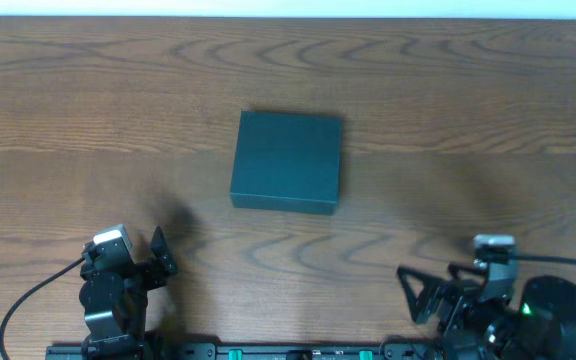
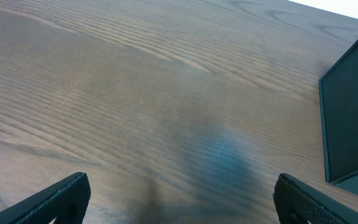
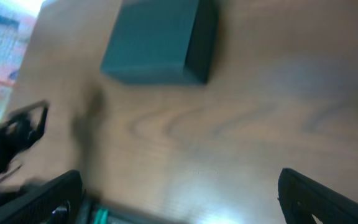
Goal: Pack container
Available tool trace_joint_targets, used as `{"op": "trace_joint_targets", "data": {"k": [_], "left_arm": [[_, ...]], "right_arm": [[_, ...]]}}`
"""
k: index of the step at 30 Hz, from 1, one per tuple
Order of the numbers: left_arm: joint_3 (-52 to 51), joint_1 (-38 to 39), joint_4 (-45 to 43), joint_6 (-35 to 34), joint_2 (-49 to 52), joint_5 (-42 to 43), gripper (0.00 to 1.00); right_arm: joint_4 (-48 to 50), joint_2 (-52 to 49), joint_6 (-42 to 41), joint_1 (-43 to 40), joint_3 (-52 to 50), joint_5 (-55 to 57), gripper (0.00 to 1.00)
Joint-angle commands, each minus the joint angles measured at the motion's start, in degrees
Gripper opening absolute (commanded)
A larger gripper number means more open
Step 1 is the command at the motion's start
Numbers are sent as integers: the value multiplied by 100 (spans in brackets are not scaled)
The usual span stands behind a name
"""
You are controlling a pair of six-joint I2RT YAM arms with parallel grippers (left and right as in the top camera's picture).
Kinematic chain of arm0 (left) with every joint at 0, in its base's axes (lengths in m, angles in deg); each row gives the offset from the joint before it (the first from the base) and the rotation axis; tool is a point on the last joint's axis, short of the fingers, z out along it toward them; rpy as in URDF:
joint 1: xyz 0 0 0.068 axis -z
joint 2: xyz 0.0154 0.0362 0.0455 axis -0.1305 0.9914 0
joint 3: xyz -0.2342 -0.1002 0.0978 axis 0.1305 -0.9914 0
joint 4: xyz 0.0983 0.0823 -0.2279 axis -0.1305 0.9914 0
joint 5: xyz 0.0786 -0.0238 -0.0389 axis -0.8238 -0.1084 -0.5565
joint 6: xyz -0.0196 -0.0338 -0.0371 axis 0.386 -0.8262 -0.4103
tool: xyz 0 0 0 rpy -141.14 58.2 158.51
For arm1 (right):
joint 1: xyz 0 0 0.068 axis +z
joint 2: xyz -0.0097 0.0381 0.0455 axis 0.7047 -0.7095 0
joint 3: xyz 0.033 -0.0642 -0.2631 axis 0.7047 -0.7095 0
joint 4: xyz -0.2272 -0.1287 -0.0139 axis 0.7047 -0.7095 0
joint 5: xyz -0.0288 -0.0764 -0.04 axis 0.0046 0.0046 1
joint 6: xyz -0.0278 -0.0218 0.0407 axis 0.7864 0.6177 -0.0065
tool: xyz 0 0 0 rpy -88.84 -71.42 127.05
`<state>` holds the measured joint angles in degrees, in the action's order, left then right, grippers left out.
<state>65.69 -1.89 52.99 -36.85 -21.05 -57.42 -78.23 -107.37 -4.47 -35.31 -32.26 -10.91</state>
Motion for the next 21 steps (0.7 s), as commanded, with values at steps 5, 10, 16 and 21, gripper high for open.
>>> {"op": "trace_joint_targets", "data": {"k": [5,10,16,21], "left_arm": [[-76,-31,-17,101,-44,-17,95],[-76,-31,-17,101,-44,-15,95],[-76,-31,-17,101,-44,-17,95],[-76,-31,-17,101,-44,-15,95]], "right_arm": [[1497,1222,1648,66,-1325,988,99],[2461,2085,1895,66,-2732,1150,99],[2653,2184,1875,157,-3589,1130,99],[2651,2184,1639,299,-4170,1130,99]]}}
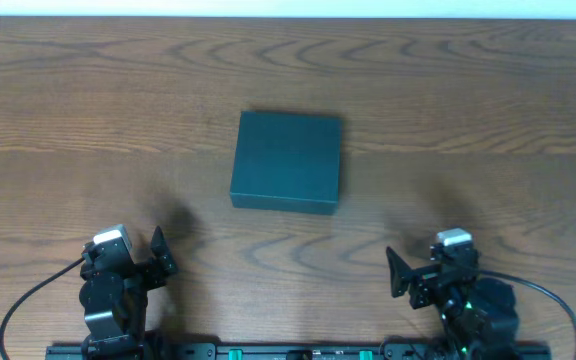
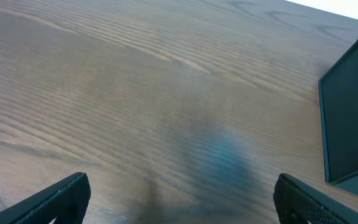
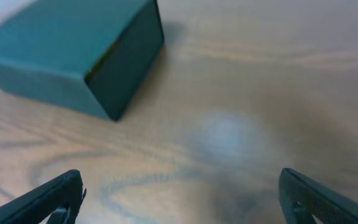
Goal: Pack container
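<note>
A closed dark teal box (image 1: 287,160) lies flat near the middle of the wooden table (image 1: 488,90). It shows at the right edge of the left wrist view (image 2: 352,118) and at the upper left of the right wrist view (image 3: 73,53). My left gripper (image 2: 179,202) is open at the front left, well short of the box, with bare wood between its fingers. At the front right my right gripper (image 3: 182,199) is open too, facing the box's near right corner from a distance, holding nothing.
Black cables run from both arm bases along the table's front edge. A rail (image 1: 298,352) with green marks lies between the bases. Nothing else stands on the table.
My right arm has swung left and forward; its camera now faces the box's near right corner instead of looking across toward the left arm. The left arm and the box have not moved.
</note>
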Available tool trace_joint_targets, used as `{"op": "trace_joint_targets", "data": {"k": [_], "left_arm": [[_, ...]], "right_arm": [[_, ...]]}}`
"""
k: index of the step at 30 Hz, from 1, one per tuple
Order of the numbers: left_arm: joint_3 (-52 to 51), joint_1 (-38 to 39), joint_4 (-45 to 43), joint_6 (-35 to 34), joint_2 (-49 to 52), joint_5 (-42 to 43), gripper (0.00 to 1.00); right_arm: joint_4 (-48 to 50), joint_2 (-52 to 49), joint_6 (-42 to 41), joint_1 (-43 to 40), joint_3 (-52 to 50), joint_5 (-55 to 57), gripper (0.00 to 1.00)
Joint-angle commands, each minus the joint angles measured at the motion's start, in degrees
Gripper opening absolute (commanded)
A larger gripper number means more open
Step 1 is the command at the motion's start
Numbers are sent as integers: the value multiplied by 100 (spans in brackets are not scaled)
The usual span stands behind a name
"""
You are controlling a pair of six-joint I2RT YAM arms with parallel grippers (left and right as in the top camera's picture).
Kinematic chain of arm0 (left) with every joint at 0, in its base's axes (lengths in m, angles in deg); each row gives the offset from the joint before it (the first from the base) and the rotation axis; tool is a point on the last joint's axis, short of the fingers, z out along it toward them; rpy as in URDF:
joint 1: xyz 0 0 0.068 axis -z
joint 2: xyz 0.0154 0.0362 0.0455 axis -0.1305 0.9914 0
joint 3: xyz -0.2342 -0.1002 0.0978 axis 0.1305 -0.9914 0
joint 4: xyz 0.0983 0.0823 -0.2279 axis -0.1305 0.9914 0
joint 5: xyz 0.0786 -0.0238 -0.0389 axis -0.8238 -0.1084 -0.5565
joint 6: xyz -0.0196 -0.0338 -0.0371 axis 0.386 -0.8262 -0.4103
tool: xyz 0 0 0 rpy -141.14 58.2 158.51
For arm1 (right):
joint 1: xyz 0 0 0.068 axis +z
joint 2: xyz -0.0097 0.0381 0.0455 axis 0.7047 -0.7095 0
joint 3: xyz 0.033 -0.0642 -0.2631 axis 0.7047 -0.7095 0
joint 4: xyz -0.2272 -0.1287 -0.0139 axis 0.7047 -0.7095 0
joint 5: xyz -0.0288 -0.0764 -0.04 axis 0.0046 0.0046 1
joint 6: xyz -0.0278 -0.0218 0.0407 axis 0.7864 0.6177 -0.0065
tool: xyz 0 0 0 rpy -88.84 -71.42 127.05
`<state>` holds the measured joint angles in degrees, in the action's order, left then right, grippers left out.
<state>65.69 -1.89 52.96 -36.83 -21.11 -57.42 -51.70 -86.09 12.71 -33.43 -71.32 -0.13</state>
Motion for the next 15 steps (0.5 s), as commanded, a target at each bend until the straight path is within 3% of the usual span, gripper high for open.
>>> {"op": "trace_joint_targets", "data": {"k": [1,15], "left_arm": [[-76,-31,-15,98,-37,-15,95],[-76,-31,-15,98,-37,-17,95]], "right_arm": [[-31,55,-79,131,-374,85,99],[-9,39,-76,144,-356,188,99]]}}
